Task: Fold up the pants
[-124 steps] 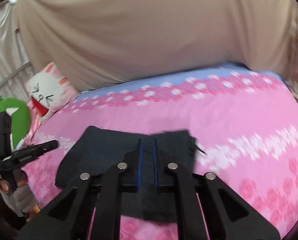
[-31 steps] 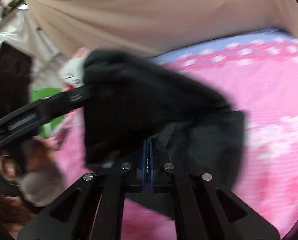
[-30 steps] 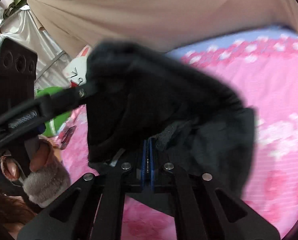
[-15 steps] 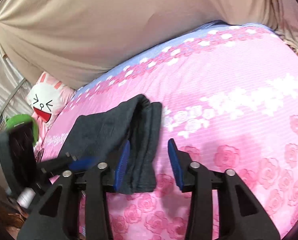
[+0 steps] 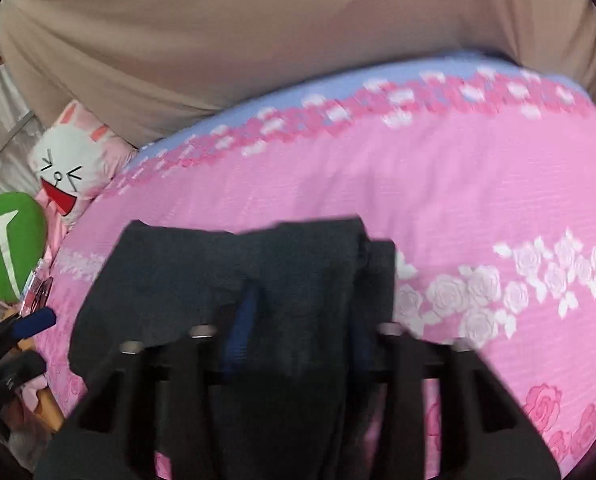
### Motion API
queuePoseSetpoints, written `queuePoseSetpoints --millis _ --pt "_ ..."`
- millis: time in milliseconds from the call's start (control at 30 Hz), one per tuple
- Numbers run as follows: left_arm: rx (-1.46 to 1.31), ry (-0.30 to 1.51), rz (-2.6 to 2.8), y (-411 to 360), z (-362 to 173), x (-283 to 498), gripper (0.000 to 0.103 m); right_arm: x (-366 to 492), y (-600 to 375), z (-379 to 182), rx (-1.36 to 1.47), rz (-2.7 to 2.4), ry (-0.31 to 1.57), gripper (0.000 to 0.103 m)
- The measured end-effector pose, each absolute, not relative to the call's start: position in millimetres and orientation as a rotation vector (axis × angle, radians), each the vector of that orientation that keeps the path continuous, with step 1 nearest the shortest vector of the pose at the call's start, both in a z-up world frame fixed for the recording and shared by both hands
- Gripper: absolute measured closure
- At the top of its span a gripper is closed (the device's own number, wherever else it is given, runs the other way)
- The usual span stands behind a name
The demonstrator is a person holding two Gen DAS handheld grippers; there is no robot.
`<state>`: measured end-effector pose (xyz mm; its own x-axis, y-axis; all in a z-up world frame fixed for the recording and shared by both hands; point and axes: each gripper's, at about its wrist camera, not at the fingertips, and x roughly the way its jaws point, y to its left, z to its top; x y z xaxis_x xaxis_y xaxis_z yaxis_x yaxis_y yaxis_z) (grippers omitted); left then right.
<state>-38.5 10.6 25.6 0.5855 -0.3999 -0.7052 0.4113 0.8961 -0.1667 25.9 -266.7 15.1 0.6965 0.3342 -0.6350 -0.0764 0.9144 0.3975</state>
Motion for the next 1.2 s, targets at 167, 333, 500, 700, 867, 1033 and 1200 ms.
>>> queuePoseSetpoints --millis 167,333,500,700,867,1033,1200 --pt "0.026 0.838 -0.421 19 11 -22 0.028 10 -280 31 0.328 0.186 0.707 0.093" --pt "-0.049 0.914 -0.377 38 -13 -5 0.028 9 -295 -20 0.320 -0.024 0.862 0.089" --pt "-0.269 0.931 -0.398 94 -9 -5 0.028 -35 -306 -12 0.511 0.089 0.845 0.050" --pt "-0.479 1.040 -0.467 126 -37 -9 0.028 -58 -308 -21 0.662 0.166 0.874 0.031" --pt "-0.597 1.057 -0.507 130 -53 -10 0.028 -72 -311 -15 0.720 0.187 0.833 0.025" --pt "-0.612 1.053 -0.535 123 -56 -6 0.028 -65 -294 -9 0.624 0.225 0.832 0.009" --pt "-0.543 1.059 -0.559 103 -57 1 0.059 -42 -275 -35 0.556 0.191 0.878 0.043"
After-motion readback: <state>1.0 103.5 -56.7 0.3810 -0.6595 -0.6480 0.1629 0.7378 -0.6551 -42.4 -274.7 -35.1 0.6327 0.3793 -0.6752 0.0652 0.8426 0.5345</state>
